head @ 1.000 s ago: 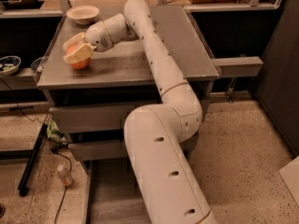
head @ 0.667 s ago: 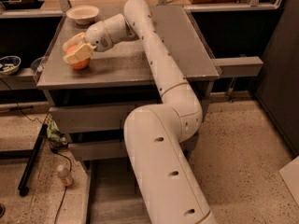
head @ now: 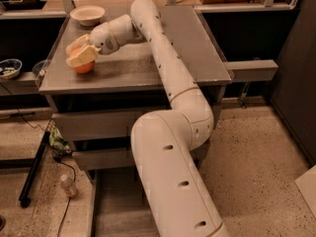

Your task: Place orange into bottom drawer

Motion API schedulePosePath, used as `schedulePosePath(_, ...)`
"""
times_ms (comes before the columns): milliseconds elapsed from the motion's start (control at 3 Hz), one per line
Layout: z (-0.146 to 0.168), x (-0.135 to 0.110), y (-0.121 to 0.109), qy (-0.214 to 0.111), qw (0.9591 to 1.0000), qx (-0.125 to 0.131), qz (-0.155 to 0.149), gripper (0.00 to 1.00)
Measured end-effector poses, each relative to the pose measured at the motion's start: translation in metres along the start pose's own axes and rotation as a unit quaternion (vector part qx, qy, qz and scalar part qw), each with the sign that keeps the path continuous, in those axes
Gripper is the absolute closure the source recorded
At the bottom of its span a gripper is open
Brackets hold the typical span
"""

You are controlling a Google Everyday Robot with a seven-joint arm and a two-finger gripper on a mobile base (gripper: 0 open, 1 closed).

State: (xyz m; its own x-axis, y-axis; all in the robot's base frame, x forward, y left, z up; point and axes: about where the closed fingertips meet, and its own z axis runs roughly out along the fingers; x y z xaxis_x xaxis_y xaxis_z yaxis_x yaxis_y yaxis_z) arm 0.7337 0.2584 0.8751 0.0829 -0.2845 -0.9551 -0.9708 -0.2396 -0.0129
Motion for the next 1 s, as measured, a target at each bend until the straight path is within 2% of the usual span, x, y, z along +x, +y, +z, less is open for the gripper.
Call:
schedulePosePath(333, -0.014, -0.032, 0.003, -0.003, 0.9998, 0.015, -0.011, 1.0)
schedulePosePath(667, -0.021, -0.049, 0.007, -0.006, 0.9996, 0.019, -0.019, 1.0)
schedulePosePath(1000, -0.038, -0.079, 0.019, -0.005, 0.9993, 0.024, -0.028, 1.0)
